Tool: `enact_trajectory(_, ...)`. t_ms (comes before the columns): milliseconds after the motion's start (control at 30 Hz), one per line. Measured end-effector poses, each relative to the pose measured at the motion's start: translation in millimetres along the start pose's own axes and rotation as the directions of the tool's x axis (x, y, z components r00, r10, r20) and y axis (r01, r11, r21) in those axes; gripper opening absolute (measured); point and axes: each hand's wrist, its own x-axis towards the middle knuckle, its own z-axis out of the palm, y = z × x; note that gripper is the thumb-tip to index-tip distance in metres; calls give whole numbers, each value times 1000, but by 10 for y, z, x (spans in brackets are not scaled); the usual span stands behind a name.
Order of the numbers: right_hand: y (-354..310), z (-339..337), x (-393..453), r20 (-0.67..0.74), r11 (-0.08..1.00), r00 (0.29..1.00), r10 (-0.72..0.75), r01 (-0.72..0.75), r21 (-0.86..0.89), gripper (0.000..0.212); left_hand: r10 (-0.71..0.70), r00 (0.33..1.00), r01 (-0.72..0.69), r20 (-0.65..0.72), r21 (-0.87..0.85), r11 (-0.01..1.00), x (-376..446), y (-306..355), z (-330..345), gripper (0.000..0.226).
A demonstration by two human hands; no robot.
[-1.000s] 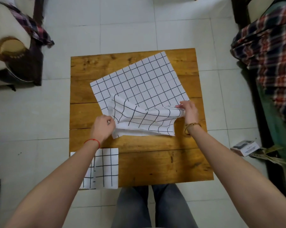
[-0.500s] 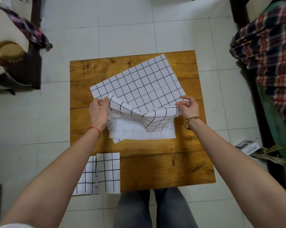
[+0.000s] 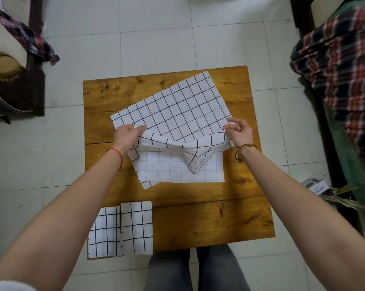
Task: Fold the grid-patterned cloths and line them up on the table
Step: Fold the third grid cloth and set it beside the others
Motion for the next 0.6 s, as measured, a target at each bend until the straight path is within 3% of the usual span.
enact_trajectory(133, -13, 34, 129, -132, 997, 991, 7, 3, 71, 36, 52, 998, -56, -38, -125, 991, 67, -29, -69, 35)
enact_trajectory(267, -83, 96, 241, -111, 989, 993, 48, -31, 145, 42, 107, 994, -111, -33, -183, 977, 174, -23, -47, 39)
enact_trajectory(333, -121, 119, 297, -86, 995, 996, 27, -18, 98, 53, 111, 994, -109, -3, -206, 972, 249, -9, -36, 36)
enact_trajectory(433, -110, 174, 426, -50, 999, 999, -5, 8, 45, 64, 88, 994, -70, 70, -223, 972, 399, 31, -21, 73)
enact_trajectory(600, 92, 319, 669, 25, 995, 1000, -11, 13, -102, 58, 127, 990, -115, 65, -155, 981, 711, 22, 133, 57)
